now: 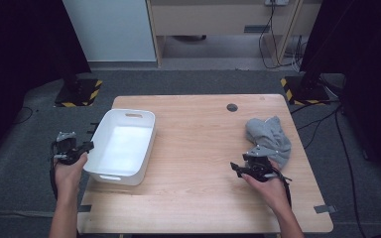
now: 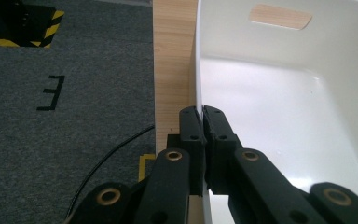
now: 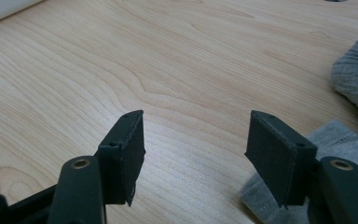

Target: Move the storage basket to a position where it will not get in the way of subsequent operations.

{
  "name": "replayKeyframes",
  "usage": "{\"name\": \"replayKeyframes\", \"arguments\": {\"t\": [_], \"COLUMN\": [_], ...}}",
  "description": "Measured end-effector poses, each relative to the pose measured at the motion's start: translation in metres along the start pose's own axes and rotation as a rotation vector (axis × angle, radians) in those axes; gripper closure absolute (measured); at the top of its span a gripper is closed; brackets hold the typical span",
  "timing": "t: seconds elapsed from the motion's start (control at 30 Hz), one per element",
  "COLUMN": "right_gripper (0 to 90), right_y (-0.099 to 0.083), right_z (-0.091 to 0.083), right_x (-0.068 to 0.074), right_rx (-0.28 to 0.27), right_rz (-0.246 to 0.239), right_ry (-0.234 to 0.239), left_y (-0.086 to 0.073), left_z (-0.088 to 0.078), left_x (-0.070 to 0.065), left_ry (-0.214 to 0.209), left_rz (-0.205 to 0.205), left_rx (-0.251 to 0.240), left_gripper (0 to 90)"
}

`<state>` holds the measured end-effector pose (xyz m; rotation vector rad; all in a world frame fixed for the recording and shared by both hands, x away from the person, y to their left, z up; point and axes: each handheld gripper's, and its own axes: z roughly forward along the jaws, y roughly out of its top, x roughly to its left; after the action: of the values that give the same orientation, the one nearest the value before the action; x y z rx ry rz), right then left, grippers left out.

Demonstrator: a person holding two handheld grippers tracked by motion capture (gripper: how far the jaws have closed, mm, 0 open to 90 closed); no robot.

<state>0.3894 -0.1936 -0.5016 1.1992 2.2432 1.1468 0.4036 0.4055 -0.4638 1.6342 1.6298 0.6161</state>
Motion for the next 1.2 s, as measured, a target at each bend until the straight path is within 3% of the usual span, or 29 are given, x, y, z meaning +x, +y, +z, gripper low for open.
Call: {"name": "replayKeyframes", "arguments": {"t": [0.4,0.6,0.8,0.97,1.2], "right_gripper": [37.1,37.1,37.8,38.1,38.4], "right_y": [0.000,0.002,0.021,0.033,0.048], "right_z": [0.000,0.001,0.013,0.025,0.051], "right_x": [0.000,0.003,0.024,0.040,0.070], "right_rx": [-0.001,-0.013,-0.027,-0.004,0.013], "right_rz": [0.003,0.002,-0.033,-0.071,-0.110], "right_ry": [0.000,0.011,0.063,0.092,0.129], "left_y": [0.000,-0.002,-0.002,0.001,0.004], "left_z": [-0.001,-0.004,-0.005,-0.004,0.009], "left_x": [0.001,-0.002,-0.004,-0.002,0.003], "left_ry": [0.027,0.014,-0.015,-0.050,-0.094], "left_rz": [-0.014,0.019,0.041,0.117,0.133], "left_rx": [-0.002,0.010,0.027,0.047,0.034], "left_gripper": [87.0,86.3,83.1,73.9,71.5]}}
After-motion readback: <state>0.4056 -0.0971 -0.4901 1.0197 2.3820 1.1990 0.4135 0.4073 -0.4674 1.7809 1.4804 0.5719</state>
